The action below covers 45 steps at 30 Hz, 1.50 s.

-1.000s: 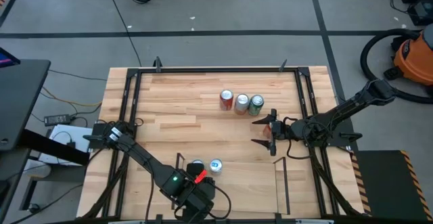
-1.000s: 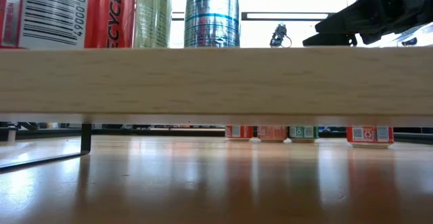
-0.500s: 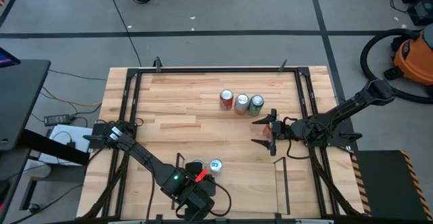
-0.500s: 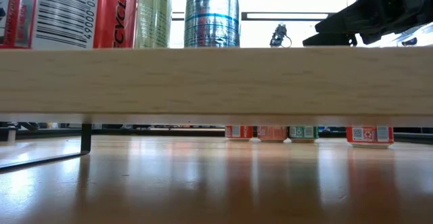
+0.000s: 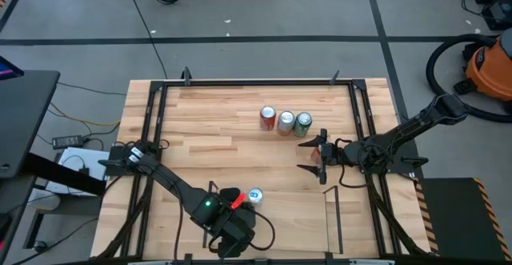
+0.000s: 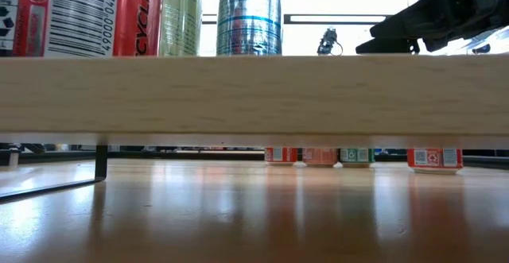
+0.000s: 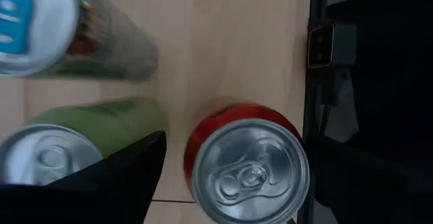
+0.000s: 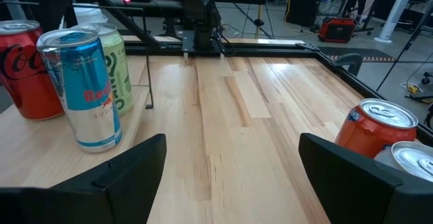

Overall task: Place canned beverage on shelf
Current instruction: Put the red black soda can on the shelf, then put the right orange soda can on the shelf

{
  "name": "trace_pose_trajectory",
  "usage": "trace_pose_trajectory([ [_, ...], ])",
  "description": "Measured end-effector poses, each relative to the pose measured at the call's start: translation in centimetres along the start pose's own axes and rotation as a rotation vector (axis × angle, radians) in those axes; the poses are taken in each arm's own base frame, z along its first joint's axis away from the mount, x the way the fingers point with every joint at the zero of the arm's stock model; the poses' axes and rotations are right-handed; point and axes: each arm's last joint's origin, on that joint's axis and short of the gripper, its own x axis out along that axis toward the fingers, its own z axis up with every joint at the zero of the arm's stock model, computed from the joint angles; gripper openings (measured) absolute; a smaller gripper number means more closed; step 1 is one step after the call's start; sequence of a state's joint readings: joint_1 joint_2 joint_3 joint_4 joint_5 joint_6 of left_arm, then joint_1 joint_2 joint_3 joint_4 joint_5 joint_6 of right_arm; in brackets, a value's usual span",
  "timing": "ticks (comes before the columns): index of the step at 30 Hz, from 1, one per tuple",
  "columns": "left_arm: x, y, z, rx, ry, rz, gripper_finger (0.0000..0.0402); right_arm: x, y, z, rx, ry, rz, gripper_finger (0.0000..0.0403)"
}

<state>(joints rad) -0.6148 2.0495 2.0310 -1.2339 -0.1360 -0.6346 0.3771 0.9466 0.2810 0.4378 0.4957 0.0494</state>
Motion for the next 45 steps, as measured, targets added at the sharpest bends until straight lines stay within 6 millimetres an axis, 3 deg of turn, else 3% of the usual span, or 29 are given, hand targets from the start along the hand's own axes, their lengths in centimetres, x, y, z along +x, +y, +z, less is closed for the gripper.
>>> trace_pose_trajectory([
  [9, -2.8, 1.4, 0.2, -0.014, -0.079, 0.016, 0.0364, 0.0, 0.0, 0.1, -0.001, -0.009, 0.000, 0.0348],
  [16, -5.6, 3.4, 0.2, 0.000, -0.214, 0.191, 0.0364, 0.2, 0.0, 1.1, -0.013, -0.006, -0.036, 0.0348],
  [21, -5.9, 4.0, 0.2, 0.141, -0.274, 0.391, 0.0360, 0.4, 0.2, 2.6, -0.018, 0.065, -0.066, 0.0348],
  [28, -5.3, 5.5, 0.7, 0.276, -0.231, 0.471, 0.0328, 0.5, -0.2, 4.2, 0.016, 0.116, -0.125, 0.0348],
  [38, -8.0, 11.5, -1.1, 0.326, -0.297, 0.506, 0.0284, 0.4, -1.3, 6.8, 0.071, 0.229, -0.164, 0.0348],
  [45, -7.5, 15.5, -2.6, 0.367, -0.412, 0.491, 0.0275, -0.2, -2.5, 7.5, 0.183, 0.419, -0.222, 0.0348],
])
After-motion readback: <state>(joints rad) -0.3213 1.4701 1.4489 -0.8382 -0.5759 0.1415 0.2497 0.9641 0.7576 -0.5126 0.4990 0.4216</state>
